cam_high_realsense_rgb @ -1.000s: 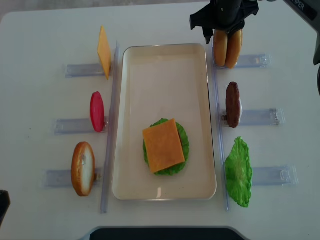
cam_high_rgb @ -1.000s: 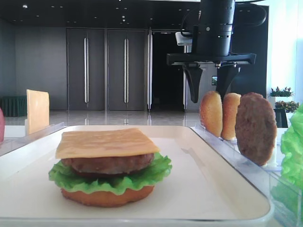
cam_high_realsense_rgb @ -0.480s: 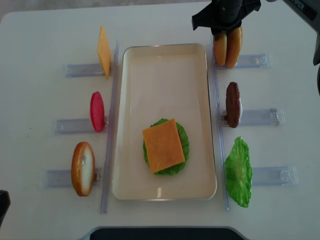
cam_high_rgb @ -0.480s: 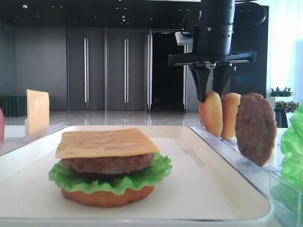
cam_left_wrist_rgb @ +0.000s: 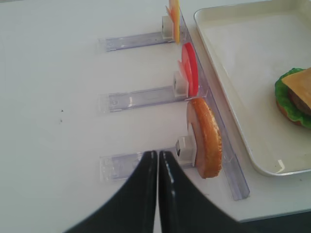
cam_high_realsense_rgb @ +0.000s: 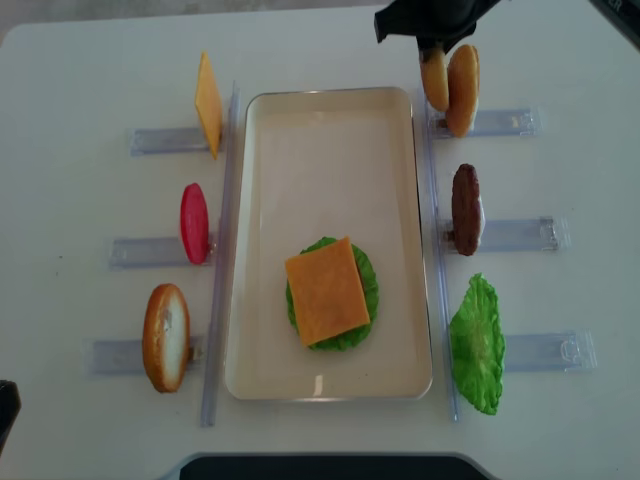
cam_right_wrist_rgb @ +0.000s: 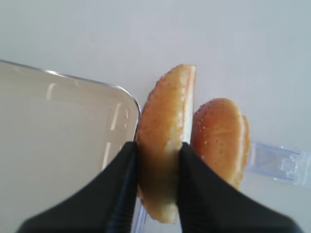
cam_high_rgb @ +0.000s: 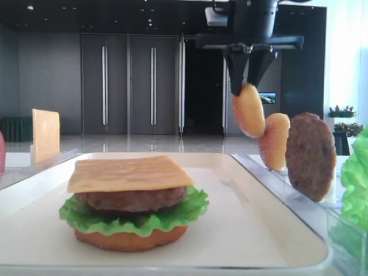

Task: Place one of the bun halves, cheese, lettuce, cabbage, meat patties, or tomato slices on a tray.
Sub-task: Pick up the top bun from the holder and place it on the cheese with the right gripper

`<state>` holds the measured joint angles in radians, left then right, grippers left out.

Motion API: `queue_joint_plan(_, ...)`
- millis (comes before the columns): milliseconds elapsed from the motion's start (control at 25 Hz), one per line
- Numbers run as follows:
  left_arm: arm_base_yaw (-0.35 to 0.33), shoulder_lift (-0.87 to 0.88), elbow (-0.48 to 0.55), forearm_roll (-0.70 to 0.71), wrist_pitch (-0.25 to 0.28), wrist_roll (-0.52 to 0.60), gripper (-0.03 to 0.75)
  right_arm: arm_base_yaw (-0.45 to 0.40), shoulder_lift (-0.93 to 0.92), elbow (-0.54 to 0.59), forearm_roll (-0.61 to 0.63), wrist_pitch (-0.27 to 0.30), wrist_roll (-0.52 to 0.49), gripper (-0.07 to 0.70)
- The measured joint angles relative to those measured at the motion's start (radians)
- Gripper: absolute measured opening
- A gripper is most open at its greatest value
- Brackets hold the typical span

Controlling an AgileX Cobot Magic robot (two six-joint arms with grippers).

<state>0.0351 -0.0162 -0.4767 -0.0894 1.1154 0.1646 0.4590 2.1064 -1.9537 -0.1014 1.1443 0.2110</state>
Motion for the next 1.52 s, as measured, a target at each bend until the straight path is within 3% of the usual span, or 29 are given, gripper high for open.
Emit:
queue_joint_plan(240,0.000,0.000,0.000,0.000,0.000,0.000,-0.001,0.003,-0.050,-0.090,0.002,0.074,-0.025,0.167)
queue_joint_plan(800,0.000,0.000,0.000,0.000,0.000,0.000,-0.001,0.003,-0.139,-0.110,0.025,0.081,-0.031,0.153)
queue_joint_plan(960,0.000,0.000,0.000,0.000,0.000,0.000,-0.001,0.005,-0.239,-0.017,0.029,0.081,-0.021,0.150)
queue_joint_plan(1520,0.000,0.000,0.000,0.000,0.000,0.000,-0.001,0.006,-0.674,0.513,0.052,0.085,0.021,0.148)
